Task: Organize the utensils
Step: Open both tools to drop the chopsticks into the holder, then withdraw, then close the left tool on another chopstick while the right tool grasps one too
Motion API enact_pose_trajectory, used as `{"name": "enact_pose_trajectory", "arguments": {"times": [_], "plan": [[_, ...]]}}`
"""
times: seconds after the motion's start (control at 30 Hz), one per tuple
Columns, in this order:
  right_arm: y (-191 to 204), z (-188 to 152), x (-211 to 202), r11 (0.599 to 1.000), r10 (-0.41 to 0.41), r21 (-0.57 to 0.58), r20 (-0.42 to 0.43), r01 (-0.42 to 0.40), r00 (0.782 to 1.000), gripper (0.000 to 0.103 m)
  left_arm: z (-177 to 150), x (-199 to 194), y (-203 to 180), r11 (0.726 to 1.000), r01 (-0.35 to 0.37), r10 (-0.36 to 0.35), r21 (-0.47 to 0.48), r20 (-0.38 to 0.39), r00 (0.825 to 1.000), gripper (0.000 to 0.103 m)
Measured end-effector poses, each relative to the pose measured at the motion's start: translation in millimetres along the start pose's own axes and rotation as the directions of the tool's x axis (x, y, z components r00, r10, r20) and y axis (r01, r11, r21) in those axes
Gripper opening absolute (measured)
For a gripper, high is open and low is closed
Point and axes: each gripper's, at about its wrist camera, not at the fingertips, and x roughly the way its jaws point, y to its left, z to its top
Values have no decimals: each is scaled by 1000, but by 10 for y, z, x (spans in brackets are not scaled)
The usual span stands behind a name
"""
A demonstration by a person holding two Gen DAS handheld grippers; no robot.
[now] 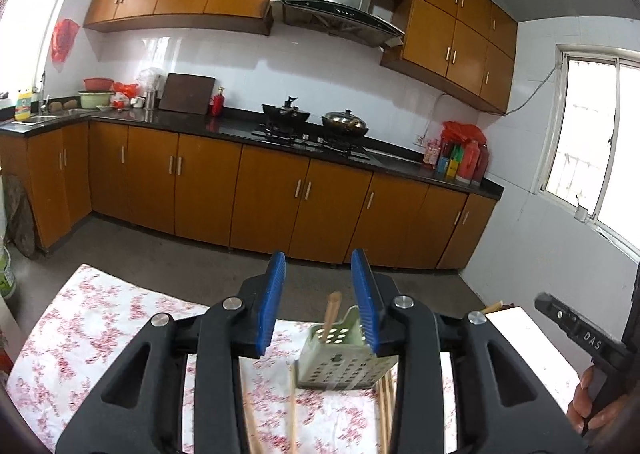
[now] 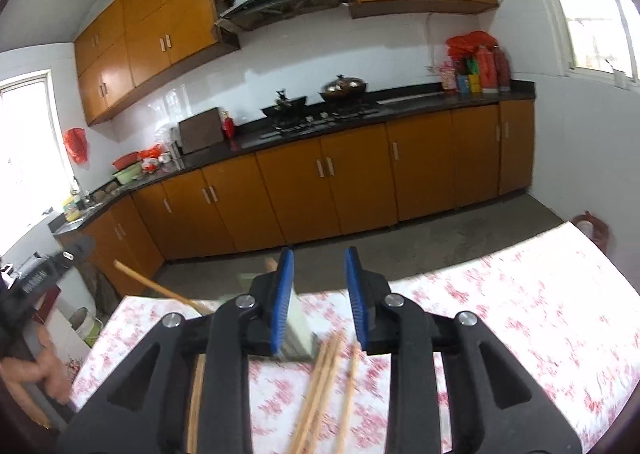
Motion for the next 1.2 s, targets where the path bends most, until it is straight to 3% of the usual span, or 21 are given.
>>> {"name": "enact_pose_trajectory", "arguments": {"times": [0.17, 0.27, 0.37, 0.5, 0.7, 0.77, 0.83, 1.0, 1.2], "plan": [[-251, -481, 200, 998, -64, -6, -115, 64, 991, 28, -230, -79, 194, 998, -66, 67, 18, -34, 997, 35], [-335, -868, 455, 996, -83, -8, -225, 83, 971, 28, -511, -5, 363, 993, -116, 119, 36, -101, 988, 35], [-317, -1262, 719, 998, -67, -21, -341, 64, 938, 28, -788, 125, 552, 987, -152, 158, 44, -183, 970, 35], [-155, -1577, 942, 998, -58, -55, -412, 39, 909, 27, -1159, 256, 781, 985, -174, 170, 14, -291, 941, 35], [-45, -1907, 1126, 990, -111, -127, -460, 59, 881, 27, -1535, 327, 907, 988, -152, 132, -23, -380, 916, 35], [-68, -1964, 1145, 988, -125, -136, -470, 68, 874, 17, -1619, 337, 891, 991, -133, 110, -29, -398, 911, 35], [-80, -1962, 1137, 981, -158, -172, -449, 89, 880, 8, -1688, 349, 876, 993, -115, 90, -34, -412, 907, 35], [-339, -1880, 1154, 975, -222, -120, -436, 188, 872, 8, -1858, 426, 741, 997, -78, 67, -6, -456, 888, 35], [-379, -1871, 1124, 973, -229, -140, -432, 185, 873, 8, -2029, 544, 636, 996, -77, 86, 39, -511, 855, 29]]}}
